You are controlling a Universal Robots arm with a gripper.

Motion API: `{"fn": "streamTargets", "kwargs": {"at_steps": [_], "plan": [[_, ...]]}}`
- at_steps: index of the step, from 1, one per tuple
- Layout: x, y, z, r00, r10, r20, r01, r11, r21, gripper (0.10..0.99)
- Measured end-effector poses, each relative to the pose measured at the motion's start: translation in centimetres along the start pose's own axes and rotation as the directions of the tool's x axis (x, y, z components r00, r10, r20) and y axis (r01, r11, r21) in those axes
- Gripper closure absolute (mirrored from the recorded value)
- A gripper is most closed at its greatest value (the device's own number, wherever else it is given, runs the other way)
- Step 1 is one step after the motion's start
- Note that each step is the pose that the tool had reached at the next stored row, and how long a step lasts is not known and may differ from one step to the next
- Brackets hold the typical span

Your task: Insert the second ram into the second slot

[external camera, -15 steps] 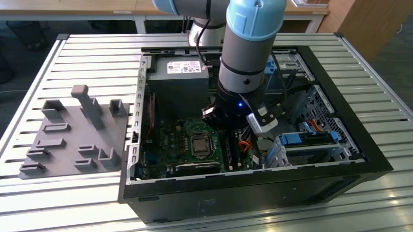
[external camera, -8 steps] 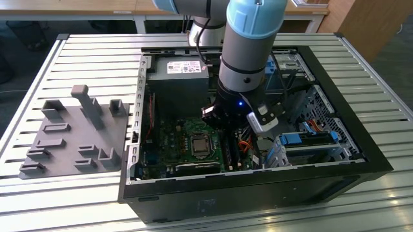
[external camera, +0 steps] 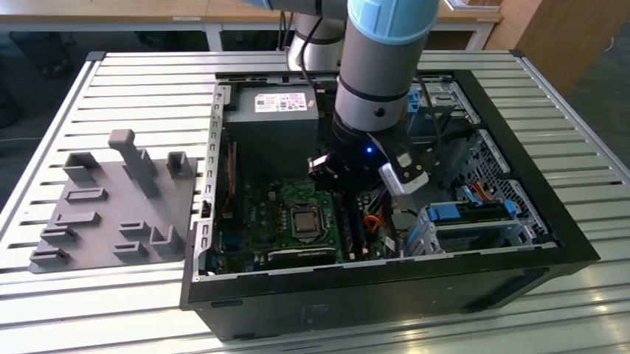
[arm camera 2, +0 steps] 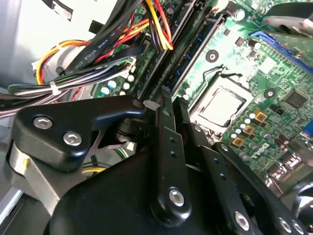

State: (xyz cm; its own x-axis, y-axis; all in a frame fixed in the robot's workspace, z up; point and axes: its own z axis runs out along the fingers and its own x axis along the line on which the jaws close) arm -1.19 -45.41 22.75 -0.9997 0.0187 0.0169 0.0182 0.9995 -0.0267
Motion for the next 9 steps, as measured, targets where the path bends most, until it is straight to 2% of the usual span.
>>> {"fn": "streamTargets", "kwargs": {"at_steps": [4,5,9], "plan": [[0.00,0.01,-0.05,1.0000,0.000,-0.0011,0.000,1.0000,0.000,0.890],[0.00,0.01,-0.05,1.0000,0.000,-0.0011,0.000,1.0000,0.000,0.957],[0.00,0.01,-0.02,1.0000,0.000,-0.0012,0.000,1.0000,0.000,0.980]]}}
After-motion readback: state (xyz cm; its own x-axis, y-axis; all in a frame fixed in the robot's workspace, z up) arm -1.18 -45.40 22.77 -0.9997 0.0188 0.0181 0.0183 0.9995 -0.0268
